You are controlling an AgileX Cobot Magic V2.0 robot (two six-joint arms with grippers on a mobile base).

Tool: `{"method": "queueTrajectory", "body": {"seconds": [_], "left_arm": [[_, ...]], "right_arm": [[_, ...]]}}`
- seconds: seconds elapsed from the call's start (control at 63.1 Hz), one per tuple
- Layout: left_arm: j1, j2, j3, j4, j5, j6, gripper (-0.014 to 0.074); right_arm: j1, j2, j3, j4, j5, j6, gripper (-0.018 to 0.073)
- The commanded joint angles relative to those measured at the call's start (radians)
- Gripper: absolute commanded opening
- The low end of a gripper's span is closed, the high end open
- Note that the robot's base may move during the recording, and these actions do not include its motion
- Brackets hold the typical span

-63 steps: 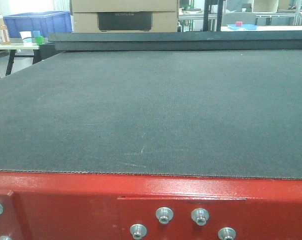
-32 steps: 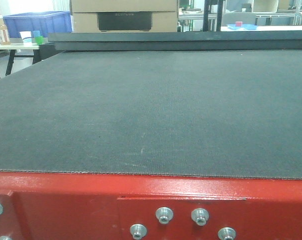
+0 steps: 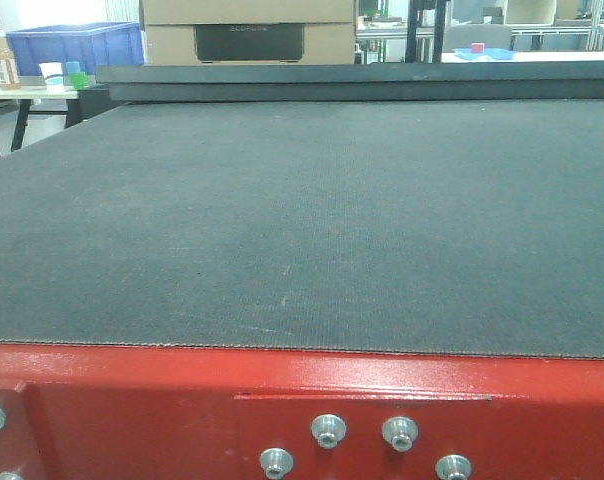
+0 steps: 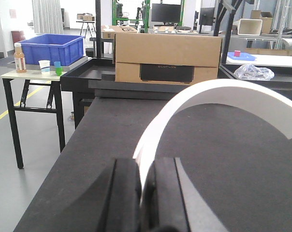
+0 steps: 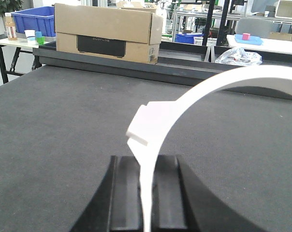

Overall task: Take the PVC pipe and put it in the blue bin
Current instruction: 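Hold both white arcs raised above the table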

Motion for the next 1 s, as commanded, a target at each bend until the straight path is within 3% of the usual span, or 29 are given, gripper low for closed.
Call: {"method": "queueTrajectory", "body": {"seconds": [0.0, 0.983], "left_arm": [[-0.004, -0.007, -0.002, 0.000, -0.032, 0.000, -0.0111], [-0.004, -0.007, -0.002, 0.000, -0.032, 0.000, -0.0111]], "right_arm": [[-0.001, -0.003, 0.002, -0.010, -0.027, -0.004, -0.0155], [-0.001, -0.003, 0.002, -0.010, -0.027, -0.004, -0.0155]]}}
